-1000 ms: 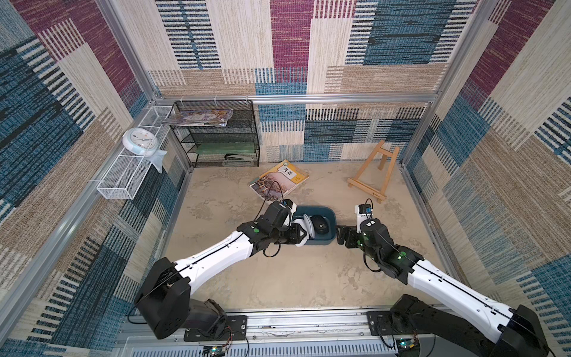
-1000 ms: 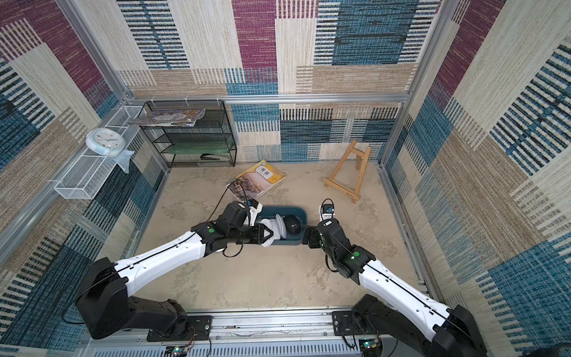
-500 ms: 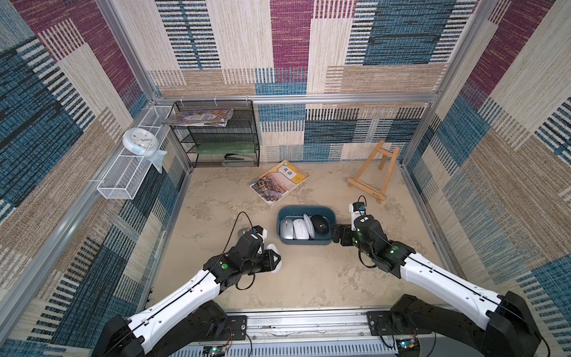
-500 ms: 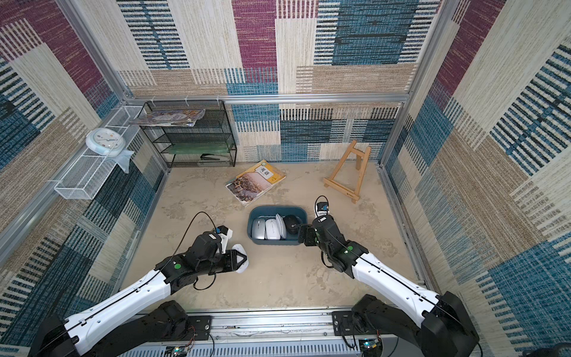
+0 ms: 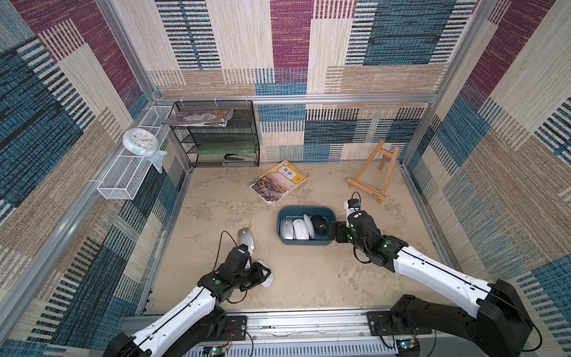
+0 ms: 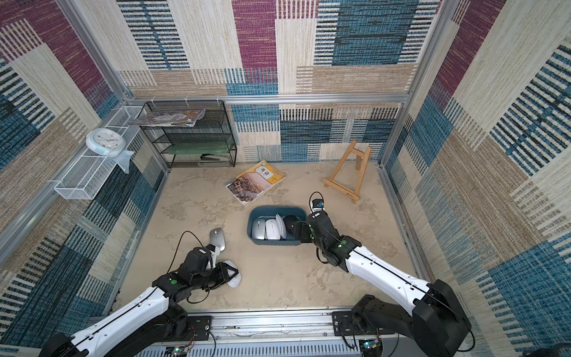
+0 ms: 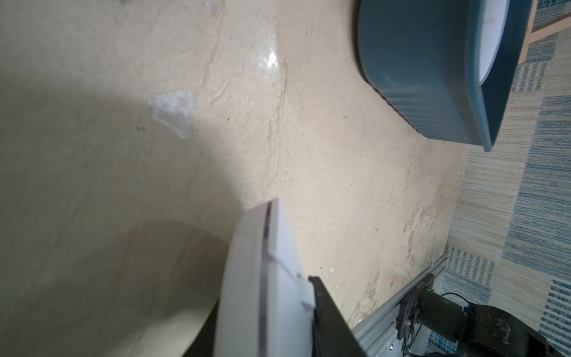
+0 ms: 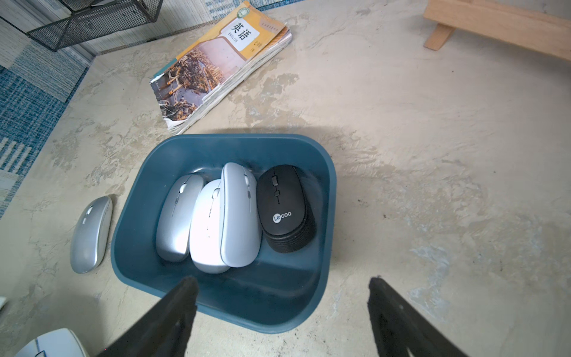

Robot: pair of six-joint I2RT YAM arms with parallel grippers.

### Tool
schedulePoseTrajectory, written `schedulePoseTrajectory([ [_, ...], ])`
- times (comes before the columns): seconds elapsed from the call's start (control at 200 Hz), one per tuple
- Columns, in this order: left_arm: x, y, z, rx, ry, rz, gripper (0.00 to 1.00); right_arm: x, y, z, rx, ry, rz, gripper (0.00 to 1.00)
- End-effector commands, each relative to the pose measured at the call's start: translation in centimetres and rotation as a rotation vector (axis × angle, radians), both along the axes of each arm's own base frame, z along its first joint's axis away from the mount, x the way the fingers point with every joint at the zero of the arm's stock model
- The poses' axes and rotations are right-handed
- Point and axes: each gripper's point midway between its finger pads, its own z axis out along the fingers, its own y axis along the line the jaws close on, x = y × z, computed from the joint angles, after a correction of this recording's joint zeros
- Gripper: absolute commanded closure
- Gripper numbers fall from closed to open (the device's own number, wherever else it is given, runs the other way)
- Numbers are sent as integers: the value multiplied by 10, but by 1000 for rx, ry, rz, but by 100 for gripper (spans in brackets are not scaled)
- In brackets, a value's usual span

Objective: Take out the mouse from the storage box
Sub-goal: Place the mouse at the center of the board.

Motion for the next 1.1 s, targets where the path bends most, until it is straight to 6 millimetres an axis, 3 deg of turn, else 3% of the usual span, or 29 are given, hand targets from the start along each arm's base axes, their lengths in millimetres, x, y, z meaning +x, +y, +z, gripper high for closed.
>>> schedulePoseTrajectory([
  [0.0, 4, -4, 3, -36, -5, 2, 69, 2, 5, 3, 10, -1, 2, 10],
  [0.341, 5, 23, -9, 86, 5, 74, 21, 2, 16, 3, -10, -2, 17, 11],
  [0.501, 5, 57, -1, 263, 3, 159, 12, 1, 19, 4, -23, -1, 24, 11],
  [0.591, 10, 81, 18, 368, -49, 236, 6, 1, 20, 5, -30, -9, 23, 11],
  [0.686, 18, 98, 52, 435, -151, 281, 1, 2, 23, 7, -40, -5, 30, 11],
  [0.947, 37, 119, 134, 435, -489, 385, 1, 4, 33, 12, -89, -14, 56, 11],
  [1.007, 39, 126, 144, 448, -558, 421, 1, 5, 37, 10, -99, -12, 63, 11],
  [1.097, 40, 134, 143, 455, -604, 464, 1, 7, 44, 5, -109, 8, 71, 11],
])
